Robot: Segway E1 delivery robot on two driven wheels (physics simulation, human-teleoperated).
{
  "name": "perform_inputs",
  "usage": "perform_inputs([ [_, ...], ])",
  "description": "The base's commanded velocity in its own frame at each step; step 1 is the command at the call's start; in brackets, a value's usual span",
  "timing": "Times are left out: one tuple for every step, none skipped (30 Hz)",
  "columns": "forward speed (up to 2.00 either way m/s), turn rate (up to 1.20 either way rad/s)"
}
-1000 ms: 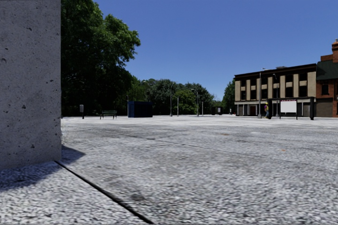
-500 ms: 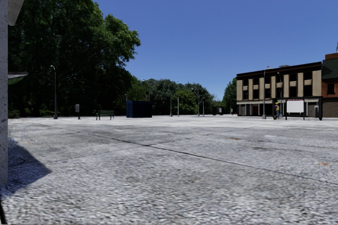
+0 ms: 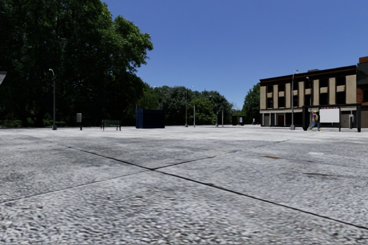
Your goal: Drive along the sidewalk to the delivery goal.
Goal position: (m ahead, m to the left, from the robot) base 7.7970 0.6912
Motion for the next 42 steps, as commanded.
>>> perform_inputs([
  [2.0,0.0],
  [2.0,0.08],
  [2.0,0.12],
  [2.0,0.12],
  [2.0,0.13],
  [2.0,0.13],
  [2.0,0.14],
  [2.0,0.14],
  [2.0,0.14],
  [2.0,0.14],
  [2.0,0.14],
  [2.0,0.14],
  [2.0,0.14],
  [2.0,0.14],
  [2.0,0.14],
  [2.0,0.14],
  [2.0,0.14],
  [2.0,0.14],
  [2.0,0.14],
  [2.0,0.14],
  [2.0,0.15],
  [2.0,0.15],
  [2.0,0.15],
  [2.0,0.15],
  [2.0,0.15],
  [2.0,0.15],
  [2.0,0.18],
  [2.0,0.18],
  [2.0,0.3],
  [2.0,0.33],
  [2.0,0.34],
  [2.0,0.34],
  [2.0,0.34],
  [2.0,0.33],
  [2.0,0.29],
  [2.0,0.29],
  [2.0,0.28],
  [2.0,0.27],
  [2.0,0.27],
  [2.0,0.26],
  [2.0,0.22],
  [2.0,0.2],
])
